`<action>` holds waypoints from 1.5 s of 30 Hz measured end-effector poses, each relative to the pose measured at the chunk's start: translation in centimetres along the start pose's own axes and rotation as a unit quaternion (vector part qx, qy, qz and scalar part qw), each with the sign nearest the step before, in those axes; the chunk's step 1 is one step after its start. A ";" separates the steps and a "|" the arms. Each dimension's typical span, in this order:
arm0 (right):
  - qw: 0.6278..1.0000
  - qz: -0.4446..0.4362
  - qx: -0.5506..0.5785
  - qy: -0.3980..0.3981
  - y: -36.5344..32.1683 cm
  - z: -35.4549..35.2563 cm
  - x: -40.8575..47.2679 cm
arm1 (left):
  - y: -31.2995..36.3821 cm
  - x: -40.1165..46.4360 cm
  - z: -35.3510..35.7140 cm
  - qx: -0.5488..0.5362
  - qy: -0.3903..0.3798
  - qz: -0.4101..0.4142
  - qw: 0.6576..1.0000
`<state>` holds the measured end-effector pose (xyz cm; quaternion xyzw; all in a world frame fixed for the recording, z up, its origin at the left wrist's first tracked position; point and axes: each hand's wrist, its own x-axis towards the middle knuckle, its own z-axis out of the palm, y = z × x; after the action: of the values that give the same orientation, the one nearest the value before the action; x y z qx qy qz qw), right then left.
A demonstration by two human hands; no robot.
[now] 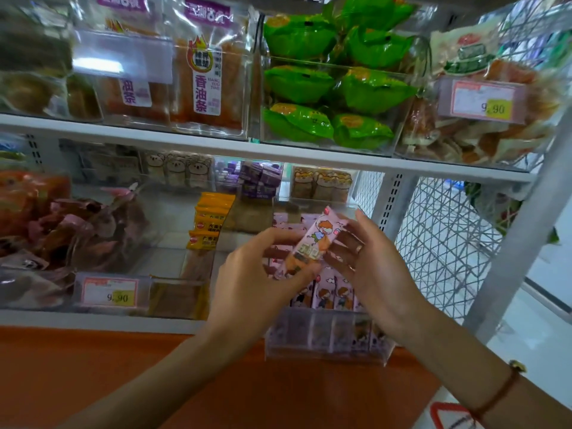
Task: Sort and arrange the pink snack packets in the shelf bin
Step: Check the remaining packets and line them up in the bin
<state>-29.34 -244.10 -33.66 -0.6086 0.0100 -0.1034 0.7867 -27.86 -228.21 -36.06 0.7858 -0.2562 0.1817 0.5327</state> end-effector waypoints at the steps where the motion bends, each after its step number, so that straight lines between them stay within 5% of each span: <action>1: 0.999 -0.001 -0.024 -0.024 0.1 -0.1 -0.1 | 0.1 -0.1 0.0 -0.009 0.001 -0.003 1.000; 4: 0.993 -0.014 -0.090 -0.080 0.7 0.0 -0.4 | 0.1 -0.3 0.1 -0.051 -0.010 -0.011 0.999; 12: 0.977 -0.123 -0.171 0.028 0.9 -0.2 -0.9 | -0.5 -0.3 0.4 -0.012 -0.022 0.015 1.000; 19: 0.991 -0.061 -0.116 -0.037 0.0 -1.2 -0.6 | 0.0 -0.3 0.8 -0.096 -0.104 -0.022 0.990; 27: 0.985 -0.076 -0.153 0.031 0.2 -1.1 -0.5 | -0.1 0.1 0.3 -0.060 -0.123 -0.033 0.990; 33: 0.985 0.008 -0.171 0.010 0.0 -1.2 -0.3 | 0.1 0.9 -0.8 -0.229 -0.225 -0.267 0.909; 38: 0.990 0.008 -0.141 0.006 0.1 -1.2 -0.2 | -0.8 1.3 -0.9 -0.295 -0.257 -0.298 0.871; 41: 0.991 -0.018 -0.132 -0.002 -0.1 -1.0 -0.2 | -0.6 1.2 -1.1 -0.264 -0.249 -0.267 0.893; 45: 0.990 -0.026 -0.096 -0.097 -0.9 -1.9 0.0 | -0.4 0.9 -1.6 -0.137 -0.122 -0.075 0.980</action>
<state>-29.71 -246.16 -33.32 -0.6884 -0.0726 -0.0626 0.7190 -26.89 -226.82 -35.30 0.7387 -0.2819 0.0072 0.6122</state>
